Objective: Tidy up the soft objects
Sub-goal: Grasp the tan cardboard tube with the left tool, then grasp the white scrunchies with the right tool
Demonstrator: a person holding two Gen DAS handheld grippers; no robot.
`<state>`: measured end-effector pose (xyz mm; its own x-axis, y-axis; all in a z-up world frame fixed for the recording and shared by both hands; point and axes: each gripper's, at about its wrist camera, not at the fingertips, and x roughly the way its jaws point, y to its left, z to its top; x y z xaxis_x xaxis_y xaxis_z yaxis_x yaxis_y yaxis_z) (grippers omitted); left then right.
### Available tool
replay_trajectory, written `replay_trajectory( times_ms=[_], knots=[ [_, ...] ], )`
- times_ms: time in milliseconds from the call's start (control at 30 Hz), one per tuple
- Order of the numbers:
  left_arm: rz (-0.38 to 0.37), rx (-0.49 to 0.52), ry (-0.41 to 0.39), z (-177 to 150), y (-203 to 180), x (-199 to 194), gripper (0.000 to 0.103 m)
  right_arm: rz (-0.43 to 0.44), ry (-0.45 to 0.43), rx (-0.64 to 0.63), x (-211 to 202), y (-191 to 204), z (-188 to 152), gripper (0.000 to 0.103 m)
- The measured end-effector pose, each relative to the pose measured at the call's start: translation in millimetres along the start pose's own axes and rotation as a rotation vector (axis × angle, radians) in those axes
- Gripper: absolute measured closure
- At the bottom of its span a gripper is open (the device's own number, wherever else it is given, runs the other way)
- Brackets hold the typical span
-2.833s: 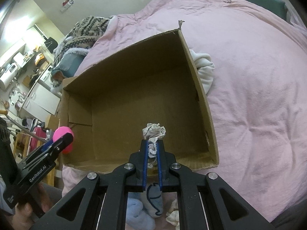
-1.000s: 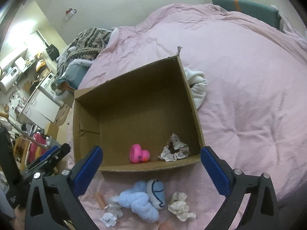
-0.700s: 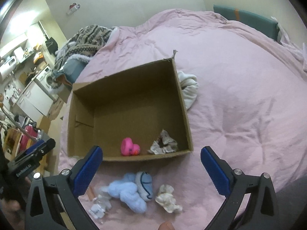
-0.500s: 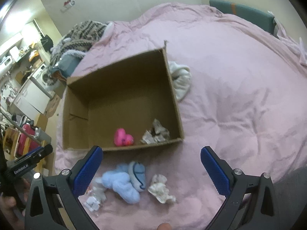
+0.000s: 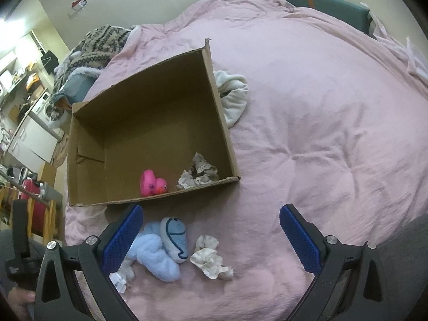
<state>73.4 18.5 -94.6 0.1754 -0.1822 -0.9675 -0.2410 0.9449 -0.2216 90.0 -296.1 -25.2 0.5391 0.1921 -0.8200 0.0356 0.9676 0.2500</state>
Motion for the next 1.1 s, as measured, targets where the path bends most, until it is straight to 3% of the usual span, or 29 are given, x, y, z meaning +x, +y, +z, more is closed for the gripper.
replay_trajectory(
  times_ms=[133,200,367,500,700,800,1000,1100],
  knots=[
    [0.019,-0.023,0.069,-3.4,-0.5,27.0,0.073,-0.014,0.008,0.018,2.6,-3.0,0.0,0.000],
    [0.064,0.004,0.072,-2.8,-1.7,33.4,0.082,-0.012,0.007,0.017,3.2,-3.1,0.2,0.000],
    [0.055,0.005,0.046,-2.4,1.9,24.5,0.094,0.013,0.027,0.022,8.9,-5.3,-0.4,0.000],
    [0.077,0.029,-0.001,-0.9,1.4,5.7,0.096,0.033,0.052,0.027,12.5,-5.3,-0.3,0.000],
    [0.081,0.112,-0.169,-2.3,-7.0,-43.8,0.096,0.020,0.100,0.075,17.3,-13.0,-2.8,0.000],
    [0.073,0.133,-0.203,-6.5,-12.4,-52.2,0.096,0.033,0.184,0.110,31.4,-18.2,-7.5,0.019],
    [0.051,0.124,-0.201,-5.3,-17.1,-47.9,0.096,0.044,0.344,0.105,62.9,-11.1,-21.0,0.023],
    [0.044,0.112,-0.205,-5.7,-12.0,-46.3,0.096,0.057,0.420,0.092,77.8,-4.9,-31.4,0.038]
  ],
)
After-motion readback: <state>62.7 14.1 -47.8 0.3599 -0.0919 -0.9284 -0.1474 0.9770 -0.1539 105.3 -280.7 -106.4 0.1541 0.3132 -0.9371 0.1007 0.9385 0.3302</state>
